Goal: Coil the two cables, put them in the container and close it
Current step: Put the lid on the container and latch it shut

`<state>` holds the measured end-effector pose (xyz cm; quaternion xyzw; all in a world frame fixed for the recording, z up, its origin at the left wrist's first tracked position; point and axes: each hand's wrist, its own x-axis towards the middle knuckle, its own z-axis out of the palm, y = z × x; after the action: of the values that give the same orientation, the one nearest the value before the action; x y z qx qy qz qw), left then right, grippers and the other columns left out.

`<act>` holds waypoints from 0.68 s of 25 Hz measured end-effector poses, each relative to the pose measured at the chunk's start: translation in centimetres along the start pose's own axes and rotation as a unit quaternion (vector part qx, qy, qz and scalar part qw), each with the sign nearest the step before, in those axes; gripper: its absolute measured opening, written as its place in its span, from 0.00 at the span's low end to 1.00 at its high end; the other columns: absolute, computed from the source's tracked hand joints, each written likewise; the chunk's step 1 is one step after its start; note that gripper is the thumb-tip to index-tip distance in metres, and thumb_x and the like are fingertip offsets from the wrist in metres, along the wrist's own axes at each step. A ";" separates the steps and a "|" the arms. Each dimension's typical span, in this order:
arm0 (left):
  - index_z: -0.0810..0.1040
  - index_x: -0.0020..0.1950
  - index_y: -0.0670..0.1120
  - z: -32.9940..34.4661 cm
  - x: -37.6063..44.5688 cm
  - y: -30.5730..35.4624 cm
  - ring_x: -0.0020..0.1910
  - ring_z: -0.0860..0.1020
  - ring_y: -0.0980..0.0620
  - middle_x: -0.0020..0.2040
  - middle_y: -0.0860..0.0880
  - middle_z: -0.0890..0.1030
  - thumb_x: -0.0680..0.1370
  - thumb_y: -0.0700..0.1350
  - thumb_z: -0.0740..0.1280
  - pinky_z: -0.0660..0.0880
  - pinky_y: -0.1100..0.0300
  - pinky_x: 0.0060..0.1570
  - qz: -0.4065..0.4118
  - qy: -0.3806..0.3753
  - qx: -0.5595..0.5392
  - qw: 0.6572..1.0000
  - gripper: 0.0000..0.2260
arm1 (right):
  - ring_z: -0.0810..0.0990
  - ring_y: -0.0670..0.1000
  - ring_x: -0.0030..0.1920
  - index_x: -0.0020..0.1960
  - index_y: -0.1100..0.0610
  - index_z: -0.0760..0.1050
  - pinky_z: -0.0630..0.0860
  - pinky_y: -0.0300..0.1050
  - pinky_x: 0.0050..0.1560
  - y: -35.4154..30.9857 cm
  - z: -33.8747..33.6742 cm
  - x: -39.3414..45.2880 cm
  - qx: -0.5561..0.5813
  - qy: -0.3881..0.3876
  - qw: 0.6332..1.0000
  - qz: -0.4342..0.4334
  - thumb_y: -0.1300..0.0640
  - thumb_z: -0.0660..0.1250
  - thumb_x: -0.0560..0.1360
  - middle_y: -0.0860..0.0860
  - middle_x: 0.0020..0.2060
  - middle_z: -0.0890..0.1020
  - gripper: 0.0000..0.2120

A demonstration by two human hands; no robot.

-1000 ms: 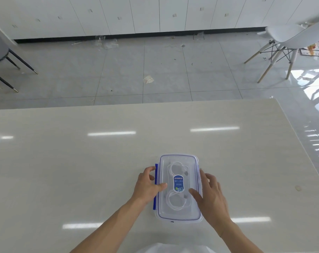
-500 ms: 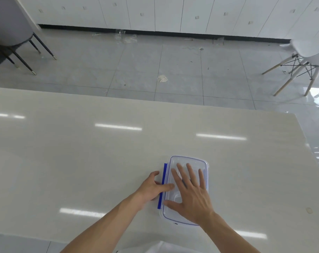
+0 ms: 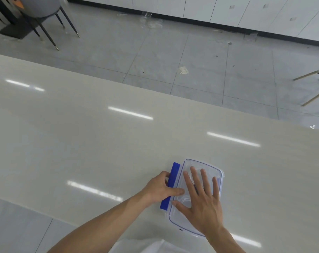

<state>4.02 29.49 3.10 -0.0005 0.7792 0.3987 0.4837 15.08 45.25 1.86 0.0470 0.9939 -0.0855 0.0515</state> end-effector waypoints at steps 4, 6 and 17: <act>0.70 0.67 0.53 0.4 -0.5 0.5 0.54 0.81 0.52 0.56 0.56 0.79 0.68 0.62 0.76 0.81 0.56 0.54 0.028 0.031 0.046 0.998 0.32 | 0.55 0.59 0.80 0.80 0.50 0.58 0.51 0.66 0.78 0.1 0.1 -0.1 0.004 0.010 1.000 0.001 0.24 0.53 0.73 0.51 0.80 0.60 0.44; 0.71 0.67 0.51 0.5 -0.7 0.8 0.55 0.81 0.51 0.58 0.53 0.80 0.70 0.61 0.76 0.81 0.56 0.55 0.039 0.042 0.067 0.996 0.30 | 0.55 0.59 0.80 0.80 0.50 0.58 0.50 0.66 0.78 0.2 0.2 0.0 0.009 0.013 1.000 0.001 0.24 0.53 0.73 0.51 0.80 0.60 0.44; 0.78 0.65 0.49 1.6 -1.8 1.5 0.54 0.82 0.49 0.56 0.50 0.83 0.78 0.55 0.68 0.80 0.52 0.57 0.074 0.057 0.087 0.992 0.18 | 0.56 0.59 0.80 0.80 0.48 0.59 0.52 0.66 0.78 0.2 0.4 -0.1 0.016 0.019 1.000 0.004 0.24 0.54 0.73 0.50 0.80 0.61 0.43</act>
<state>5.57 30.85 5.04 0.0765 0.8349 0.3637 0.4060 15.20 45.35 1.46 0.0532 0.9930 -0.1004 0.0321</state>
